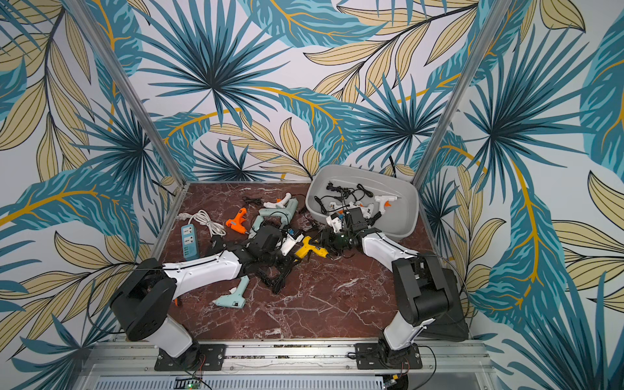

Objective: Put the hot melt glue gun into the storage box
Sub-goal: Pick up the hot melt adhesive gun from the center of the board.

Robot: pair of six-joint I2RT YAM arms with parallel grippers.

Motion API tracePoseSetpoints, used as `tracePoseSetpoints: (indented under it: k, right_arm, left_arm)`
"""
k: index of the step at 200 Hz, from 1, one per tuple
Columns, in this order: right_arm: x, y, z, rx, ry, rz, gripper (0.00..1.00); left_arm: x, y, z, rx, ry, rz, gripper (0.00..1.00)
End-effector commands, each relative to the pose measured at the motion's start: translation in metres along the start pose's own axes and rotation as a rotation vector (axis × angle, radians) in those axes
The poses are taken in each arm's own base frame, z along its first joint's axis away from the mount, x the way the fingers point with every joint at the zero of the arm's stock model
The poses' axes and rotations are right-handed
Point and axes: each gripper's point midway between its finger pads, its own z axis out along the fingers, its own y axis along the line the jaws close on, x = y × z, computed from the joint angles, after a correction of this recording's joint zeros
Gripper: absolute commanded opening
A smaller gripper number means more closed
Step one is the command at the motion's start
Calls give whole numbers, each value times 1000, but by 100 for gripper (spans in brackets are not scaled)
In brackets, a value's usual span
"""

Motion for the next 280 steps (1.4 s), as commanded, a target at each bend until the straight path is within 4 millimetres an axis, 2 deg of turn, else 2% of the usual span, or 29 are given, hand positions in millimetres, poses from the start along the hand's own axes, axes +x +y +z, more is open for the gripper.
tracePoseSetpoints:
  k: [1, 22, 37, 64, 112, 132, 152, 179, 219, 252, 280]
  right_arm:
    - [7, 11, -1, -49, 17, -1, 48]
    - [6, 18, -3, -82, 14, -3, 48]
    - [6, 23, -4, -100, 11, -8, 53]
    - [7, 27, -4, -112, 16, -12, 53]
    - [7, 34, -8, -121, 6, -26, 40]
    - [5, 39, -11, -125, -3, -30, 29]
    - [3, 46, -16, -134, -21, -40, 13]
    - [-3, 61, -27, -140, -63, -68, 1]
    - [-16, 94, -54, -156, -160, -121, 0]
    - [-32, 125, -79, -166, -260, -177, 0]
    - [-55, 149, -98, -161, -365, -234, 0]
  left_arm:
    - [-26, 1, -3, -1, -82, -2, 0]
    - [-29, 1, -3, 2, -88, -12, 0]
    - [-30, 2, -3, 7, -92, -26, 0]
    - [-33, 1, -3, 29, -100, -44, 0]
    - [-36, 2, -2, 38, -103, -64, 0]
    - [-38, 2, -3, 43, -110, -82, 0]
    - [-43, 1, -6, 53, -122, -98, 14]
    - [-53, -4, -16, 70, -155, -117, 45]
    - [-74, -8, -47, 58, -248, -140, 99]
    - [-93, -7, -91, 18, -400, -163, 100]
    - [-103, -4, -136, -33, -552, -185, 100]
